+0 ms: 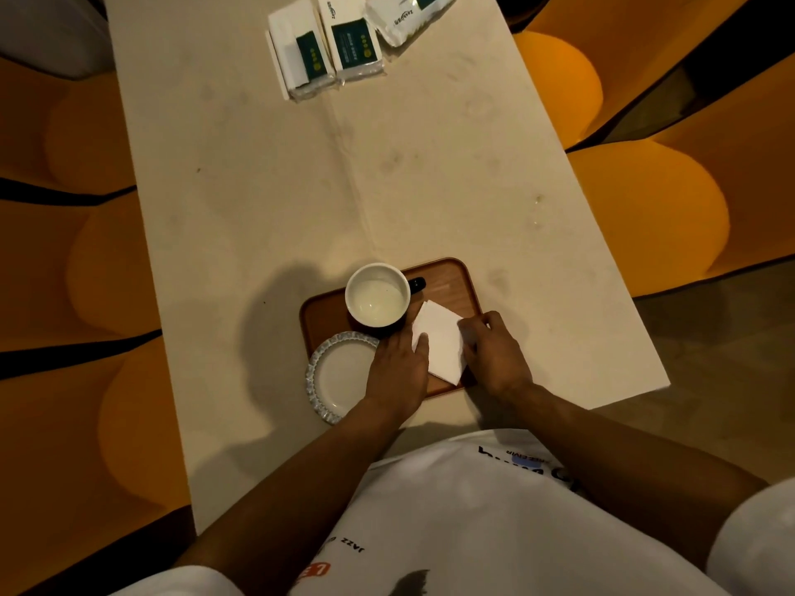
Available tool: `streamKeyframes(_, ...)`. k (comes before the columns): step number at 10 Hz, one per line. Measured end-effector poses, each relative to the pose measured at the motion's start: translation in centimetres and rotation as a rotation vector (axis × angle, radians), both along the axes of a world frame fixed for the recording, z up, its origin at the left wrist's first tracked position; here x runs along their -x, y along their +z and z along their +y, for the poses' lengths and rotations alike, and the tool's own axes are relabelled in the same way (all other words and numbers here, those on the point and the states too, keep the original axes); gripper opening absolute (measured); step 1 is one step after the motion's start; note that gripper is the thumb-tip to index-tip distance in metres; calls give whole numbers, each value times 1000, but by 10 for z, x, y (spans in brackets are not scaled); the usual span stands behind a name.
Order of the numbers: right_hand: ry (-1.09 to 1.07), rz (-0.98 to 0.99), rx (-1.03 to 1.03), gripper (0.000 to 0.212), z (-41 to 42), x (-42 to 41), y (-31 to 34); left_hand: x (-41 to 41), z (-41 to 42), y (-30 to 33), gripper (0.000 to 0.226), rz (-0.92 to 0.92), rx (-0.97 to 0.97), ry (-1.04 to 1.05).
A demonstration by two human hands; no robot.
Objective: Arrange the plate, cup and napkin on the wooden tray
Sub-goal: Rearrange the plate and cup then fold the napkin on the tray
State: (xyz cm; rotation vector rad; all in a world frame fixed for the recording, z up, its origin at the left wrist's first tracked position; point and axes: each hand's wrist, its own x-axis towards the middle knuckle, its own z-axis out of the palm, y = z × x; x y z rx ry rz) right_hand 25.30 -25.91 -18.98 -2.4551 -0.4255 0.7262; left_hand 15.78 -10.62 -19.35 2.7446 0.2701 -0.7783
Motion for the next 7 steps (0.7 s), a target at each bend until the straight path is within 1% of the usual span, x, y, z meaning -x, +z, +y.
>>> streamKeyframes(1,29,-8,26,32,1,-4,3,-9,-4,23,67,-22,2,60)
streamKeyframes(3,8,-7,20,32,0,-4,4,-8,-7,21,69,-55,-27,10)
streamKeyframes(4,-1,-6,6,32,0,-4,5,-9,-9,22,67,-39,-31,18)
streamKeyframes(5,-3,-11,14,33,0,-4,9,-7,-11,26,61,-72,-18,53)
streamKeyframes(6,16,-39,25,34,2,-3,12,-5,-12,25,59,-138,-17,54)
streamKeyframes(7,128,-83,-48,41,5,-2,19,-3,-16,27,58,-241,-45,-1)
